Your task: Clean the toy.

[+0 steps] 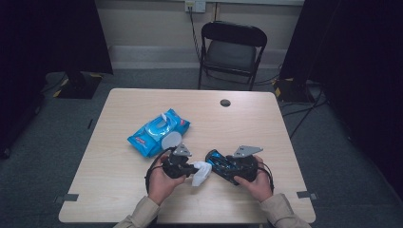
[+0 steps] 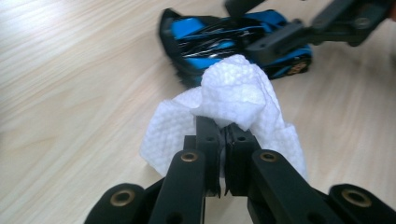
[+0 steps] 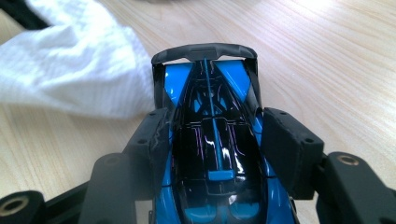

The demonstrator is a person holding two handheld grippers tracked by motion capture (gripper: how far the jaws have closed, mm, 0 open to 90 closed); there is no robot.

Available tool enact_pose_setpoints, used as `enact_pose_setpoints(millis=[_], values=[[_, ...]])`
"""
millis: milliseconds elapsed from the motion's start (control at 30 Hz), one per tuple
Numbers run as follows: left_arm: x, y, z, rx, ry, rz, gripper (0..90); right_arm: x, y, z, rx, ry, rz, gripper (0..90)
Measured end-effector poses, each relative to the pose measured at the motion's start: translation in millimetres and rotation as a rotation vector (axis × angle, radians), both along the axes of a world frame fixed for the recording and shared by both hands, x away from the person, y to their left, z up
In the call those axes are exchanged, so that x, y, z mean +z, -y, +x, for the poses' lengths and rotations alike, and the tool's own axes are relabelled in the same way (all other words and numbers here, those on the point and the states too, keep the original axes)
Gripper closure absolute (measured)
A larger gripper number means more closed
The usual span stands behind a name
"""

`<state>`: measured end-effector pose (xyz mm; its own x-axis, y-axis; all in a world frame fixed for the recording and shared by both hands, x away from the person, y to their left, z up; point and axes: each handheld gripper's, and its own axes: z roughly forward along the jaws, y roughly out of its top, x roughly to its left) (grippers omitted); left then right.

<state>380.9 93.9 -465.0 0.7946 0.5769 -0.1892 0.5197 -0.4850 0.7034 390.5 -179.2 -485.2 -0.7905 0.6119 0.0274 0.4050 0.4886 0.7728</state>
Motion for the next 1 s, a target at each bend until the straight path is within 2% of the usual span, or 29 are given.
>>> enact_pose_setpoints(millis=[167,200,300,600,767,1000], values=[[-3.0,-7.1,6.2,0.039,-0.001,0.016,86.6,-0.2,0.2,-0.1,0.000,0.001,0.002,42.5],[-4.6,-5.9,8.4,0.039,-0.005,0.032,86.7,-0.3,0.3,-0.1,0.000,0.001,0.003,42.5],[-7.5,-2.0,10.6,0.042,-0.002,0.040,86.6,-0.3,0.2,0.0,0.001,0.001,0.002,42.5],[-16.8,29.3,18.5,-0.002,-0.012,0.075,86.2,-0.3,0.3,-0.4,0.002,0.003,0.001,42.5],[-20.2,35.4,17.5,-0.016,-0.026,0.069,86.0,-0.4,0.5,-0.5,0.003,0.004,0.001,42.4],[-19.4,40.0,13.8,-0.036,-0.025,0.077,86.4,-0.3,0.3,-0.5,0.004,0.004,-0.001,42.4]])
